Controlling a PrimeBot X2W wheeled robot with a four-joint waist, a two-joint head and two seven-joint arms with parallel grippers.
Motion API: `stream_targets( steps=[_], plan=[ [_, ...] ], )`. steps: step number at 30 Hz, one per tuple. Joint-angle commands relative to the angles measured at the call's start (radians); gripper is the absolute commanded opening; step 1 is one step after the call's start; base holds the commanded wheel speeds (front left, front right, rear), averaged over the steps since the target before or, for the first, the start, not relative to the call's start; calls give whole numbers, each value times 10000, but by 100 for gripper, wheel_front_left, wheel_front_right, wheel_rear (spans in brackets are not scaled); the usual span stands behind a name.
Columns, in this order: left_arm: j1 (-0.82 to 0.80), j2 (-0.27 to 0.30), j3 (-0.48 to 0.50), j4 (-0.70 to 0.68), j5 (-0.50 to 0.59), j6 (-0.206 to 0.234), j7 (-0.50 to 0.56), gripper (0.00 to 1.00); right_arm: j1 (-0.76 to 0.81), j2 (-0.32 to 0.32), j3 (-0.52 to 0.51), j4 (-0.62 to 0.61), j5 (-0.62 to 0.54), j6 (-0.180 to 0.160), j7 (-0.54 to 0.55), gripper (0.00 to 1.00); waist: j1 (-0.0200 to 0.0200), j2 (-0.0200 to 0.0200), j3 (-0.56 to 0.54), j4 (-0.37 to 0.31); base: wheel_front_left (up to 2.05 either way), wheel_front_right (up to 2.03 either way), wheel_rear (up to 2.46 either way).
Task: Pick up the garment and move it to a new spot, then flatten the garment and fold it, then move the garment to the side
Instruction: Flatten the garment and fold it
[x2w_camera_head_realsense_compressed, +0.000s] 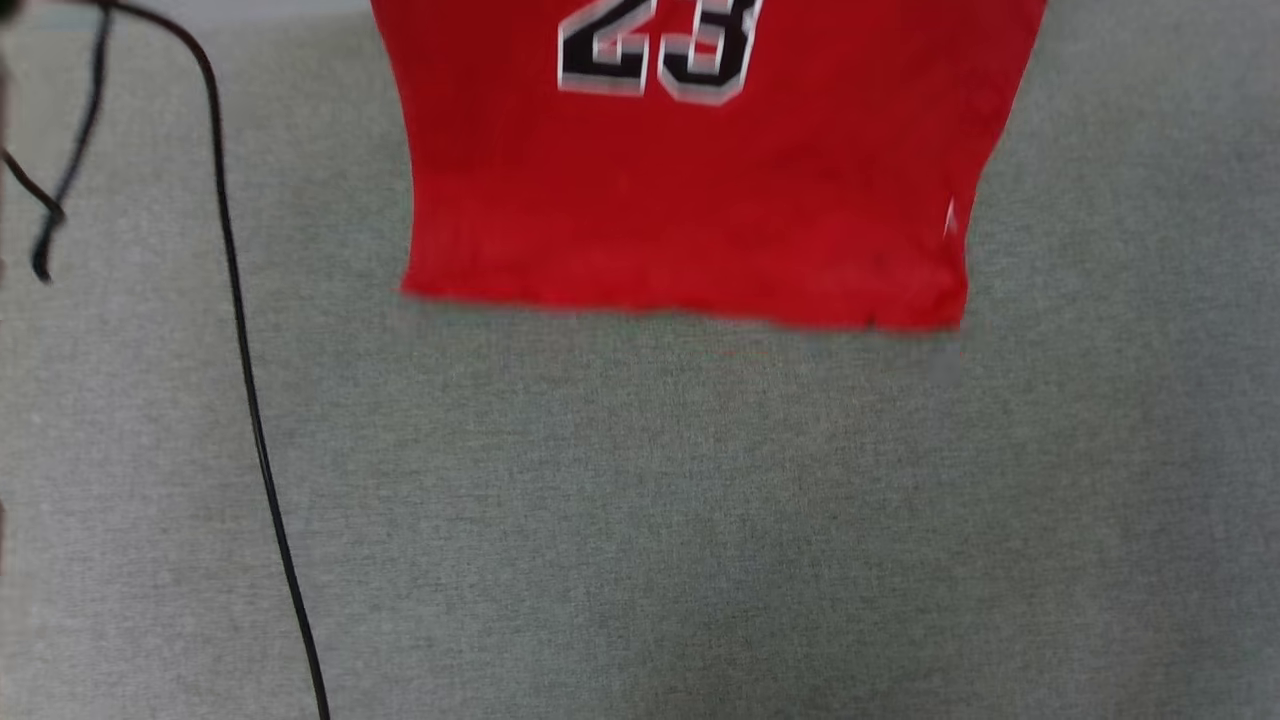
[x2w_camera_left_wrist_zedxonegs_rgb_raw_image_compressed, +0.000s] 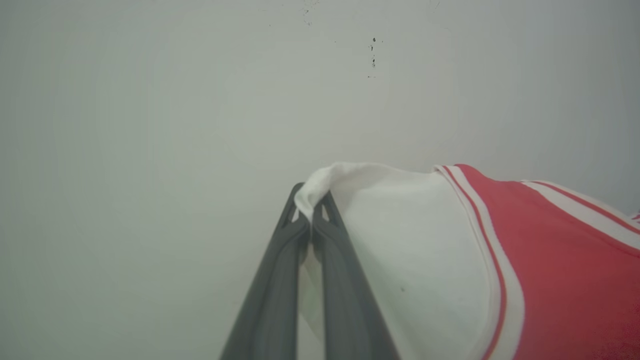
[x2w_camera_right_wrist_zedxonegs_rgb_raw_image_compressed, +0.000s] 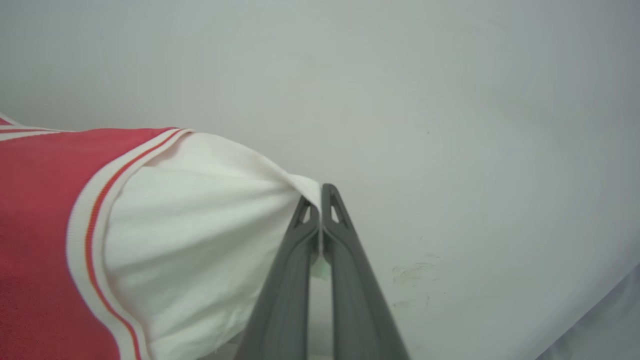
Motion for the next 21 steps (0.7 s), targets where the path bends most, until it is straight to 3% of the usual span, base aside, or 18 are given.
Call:
stream_targets(
  steps=[1,11,21],
  plan=[
    [-637,75,66,162,105,-32,-162,0,-685,-12,-15,158,-95,-10,-188,0,-2,0,543,-106,0,0,0],
    [-2201,261,58,1103,224,-375,-437,0,-3016,245,239,1062,-392,-10,-774,0,-2,0,1551,-266,0,0,0],
    [-1842,-81,-11,2498,-185,-879,-781,0,-2775,811,728,2434,-108,-10,-1186,0,-2,0,2399,-238,0,0,0]
  ],
)
